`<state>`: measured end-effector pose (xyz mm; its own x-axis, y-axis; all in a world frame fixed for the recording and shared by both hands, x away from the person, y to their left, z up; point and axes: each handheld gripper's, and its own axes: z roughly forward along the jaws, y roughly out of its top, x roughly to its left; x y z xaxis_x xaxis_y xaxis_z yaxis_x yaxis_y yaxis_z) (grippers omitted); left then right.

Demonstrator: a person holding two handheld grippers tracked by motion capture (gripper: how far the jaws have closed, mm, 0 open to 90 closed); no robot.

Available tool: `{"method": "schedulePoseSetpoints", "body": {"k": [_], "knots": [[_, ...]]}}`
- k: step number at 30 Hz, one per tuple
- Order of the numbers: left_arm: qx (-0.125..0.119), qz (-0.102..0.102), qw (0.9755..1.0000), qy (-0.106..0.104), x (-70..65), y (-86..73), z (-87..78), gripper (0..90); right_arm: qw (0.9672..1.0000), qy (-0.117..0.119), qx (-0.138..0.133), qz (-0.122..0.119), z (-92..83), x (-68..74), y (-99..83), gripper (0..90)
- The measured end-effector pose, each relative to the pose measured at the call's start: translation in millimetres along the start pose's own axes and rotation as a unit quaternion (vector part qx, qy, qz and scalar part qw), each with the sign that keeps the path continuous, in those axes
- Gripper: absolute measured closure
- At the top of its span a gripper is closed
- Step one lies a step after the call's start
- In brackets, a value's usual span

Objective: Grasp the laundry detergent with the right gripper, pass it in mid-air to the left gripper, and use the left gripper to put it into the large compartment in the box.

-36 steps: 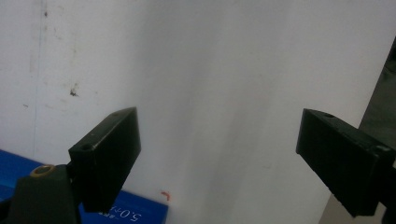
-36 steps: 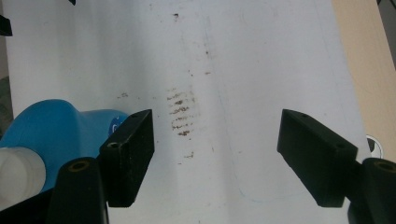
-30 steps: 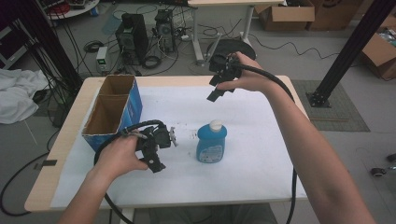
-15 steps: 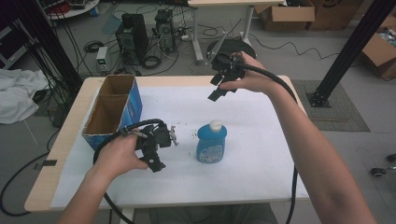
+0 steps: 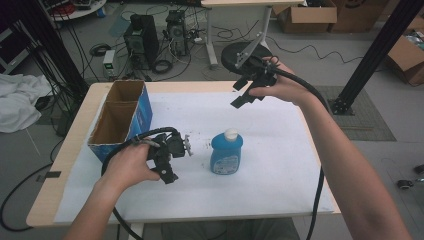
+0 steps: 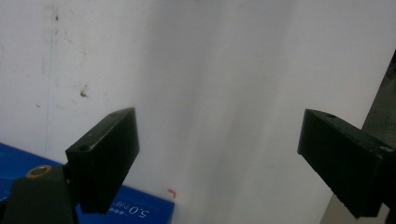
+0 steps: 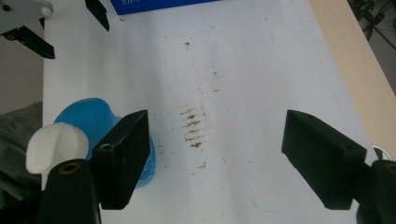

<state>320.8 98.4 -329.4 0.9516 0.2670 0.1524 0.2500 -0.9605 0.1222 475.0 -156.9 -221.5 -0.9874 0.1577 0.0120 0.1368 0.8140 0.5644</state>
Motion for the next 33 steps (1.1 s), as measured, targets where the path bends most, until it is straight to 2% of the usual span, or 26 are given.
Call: {"method": "schedulePoseSetpoints", "body": {"k": [19,24,33], "knots": [[0.000,-0.005,1.0000,0.002,-0.4,-1.9,-1.8,13.2,0.9978,0.004,-0.066,0.004,-20.8,13.4,-43.3,22.4],[-0.001,-0.011,0.9999,0.002,-0.1,-2.7,-1.6,13.3,0.9968,0.002,-0.079,0.011,-23.1,16.2,-55.8,21.2],[-0.001,-0.008,1.0000,0.000,-1.1,-2.5,-2.0,13.3,0.9953,0.003,-0.096,0.013,-25.5,24.4,-75.6,20.3]]}}
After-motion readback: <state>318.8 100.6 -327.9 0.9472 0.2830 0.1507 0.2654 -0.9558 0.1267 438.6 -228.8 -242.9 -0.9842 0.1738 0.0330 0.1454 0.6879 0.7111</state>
